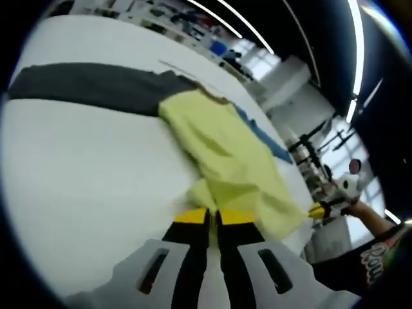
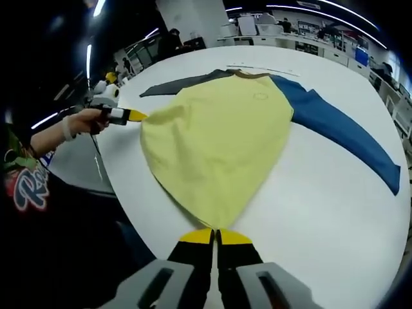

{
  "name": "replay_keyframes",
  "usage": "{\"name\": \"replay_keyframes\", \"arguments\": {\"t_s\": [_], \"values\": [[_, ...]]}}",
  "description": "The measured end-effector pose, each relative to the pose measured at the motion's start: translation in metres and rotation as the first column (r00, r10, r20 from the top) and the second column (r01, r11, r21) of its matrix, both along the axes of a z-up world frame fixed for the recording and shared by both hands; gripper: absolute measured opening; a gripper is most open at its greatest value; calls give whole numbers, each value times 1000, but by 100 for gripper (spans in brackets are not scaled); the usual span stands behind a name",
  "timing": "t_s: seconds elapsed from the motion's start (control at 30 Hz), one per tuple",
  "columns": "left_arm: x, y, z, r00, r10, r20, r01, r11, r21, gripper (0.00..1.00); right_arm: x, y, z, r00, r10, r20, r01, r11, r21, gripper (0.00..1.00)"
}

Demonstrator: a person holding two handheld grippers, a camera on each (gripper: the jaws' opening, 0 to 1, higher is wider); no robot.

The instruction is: Fold the garment on the visible template until the final outline fits inside the template.

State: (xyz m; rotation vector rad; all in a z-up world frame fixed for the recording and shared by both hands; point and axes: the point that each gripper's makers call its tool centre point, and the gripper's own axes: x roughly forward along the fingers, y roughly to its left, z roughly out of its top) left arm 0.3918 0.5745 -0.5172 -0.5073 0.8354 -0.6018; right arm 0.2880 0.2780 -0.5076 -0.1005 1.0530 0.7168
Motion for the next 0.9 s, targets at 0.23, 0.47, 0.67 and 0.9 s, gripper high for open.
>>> {"name": "replay_keyframes", "arguments": {"t_s": [0.23,0.47,0.67,0.9], "values": [[4,-13,25,997,-22,70,24,999,-33,0,0,0,-1,1000,3,1,-3,1000,-2,0],[8,-61,76,975,-126,184,139,988,-61,0,-2,2,-2,1000,4,-2,-4,1000,-4,0],[13,-100,71,956,-217,195,227,973,-31,0,-3,2,-4,1000,-4,-2,4,1000,-4,0],[24,-123,36,949,-292,120,290,956,32,0,-4,4,-7,1000,-5,0,5,1000,-10,0]]}}
